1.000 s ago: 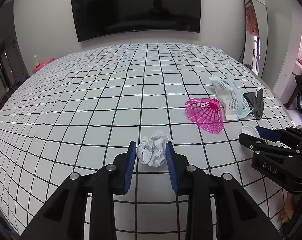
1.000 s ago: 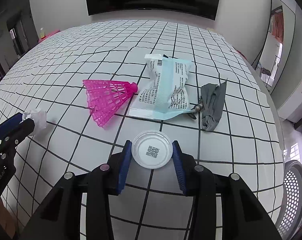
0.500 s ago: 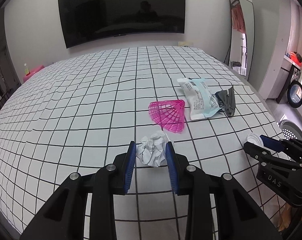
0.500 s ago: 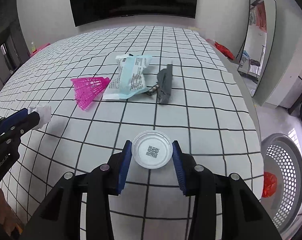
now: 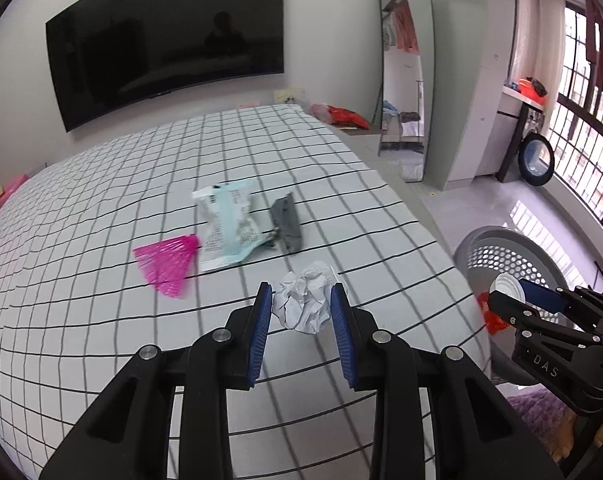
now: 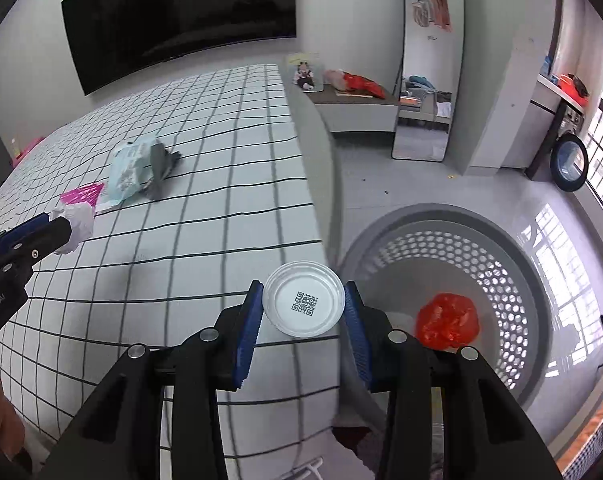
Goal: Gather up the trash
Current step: 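Carry the tissue and lid in both tools over the grey basket, then open both tools to drop the tissue and lid into the basket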
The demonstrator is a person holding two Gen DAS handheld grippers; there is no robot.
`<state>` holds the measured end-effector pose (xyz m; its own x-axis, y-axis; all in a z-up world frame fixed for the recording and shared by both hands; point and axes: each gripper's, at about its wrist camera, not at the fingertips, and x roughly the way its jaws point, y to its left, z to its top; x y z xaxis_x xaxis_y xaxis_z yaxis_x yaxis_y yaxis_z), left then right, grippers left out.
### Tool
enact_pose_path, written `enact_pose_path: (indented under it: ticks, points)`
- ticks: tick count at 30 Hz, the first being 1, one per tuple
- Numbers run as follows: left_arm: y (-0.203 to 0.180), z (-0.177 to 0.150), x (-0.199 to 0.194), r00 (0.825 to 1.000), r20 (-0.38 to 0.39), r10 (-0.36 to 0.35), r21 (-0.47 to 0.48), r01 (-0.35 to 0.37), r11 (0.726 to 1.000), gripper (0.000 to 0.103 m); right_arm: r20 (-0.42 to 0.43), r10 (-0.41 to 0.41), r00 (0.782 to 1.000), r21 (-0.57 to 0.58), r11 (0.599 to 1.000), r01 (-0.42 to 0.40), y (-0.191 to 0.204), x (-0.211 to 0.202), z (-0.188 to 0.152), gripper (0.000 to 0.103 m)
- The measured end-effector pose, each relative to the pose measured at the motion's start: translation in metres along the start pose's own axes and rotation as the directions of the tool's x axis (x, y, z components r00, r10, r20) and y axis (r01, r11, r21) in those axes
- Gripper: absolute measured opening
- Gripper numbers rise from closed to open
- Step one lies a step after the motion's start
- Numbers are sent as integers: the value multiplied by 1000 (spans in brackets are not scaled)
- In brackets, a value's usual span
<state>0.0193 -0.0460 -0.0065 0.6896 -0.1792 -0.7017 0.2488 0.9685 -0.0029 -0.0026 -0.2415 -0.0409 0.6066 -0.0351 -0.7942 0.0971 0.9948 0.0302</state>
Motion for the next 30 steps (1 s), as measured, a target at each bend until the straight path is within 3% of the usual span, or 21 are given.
enact_pose_path:
  ticks: [12,24,30]
  points:
    - [-119,11,33,986,-59,-153,139,160,977,31,-27,-103,994,155,982,106,-115,1,-22,39]
    - [-186,4,71,961,-165,-223,198,254,947,34,-77,-119,990,241,961,134,-171,25,-40,40]
    - [-201,2,72,959,-170,-229,220,263,939,39,-64,-120,991,254,958,133,-179,24,-43,42]
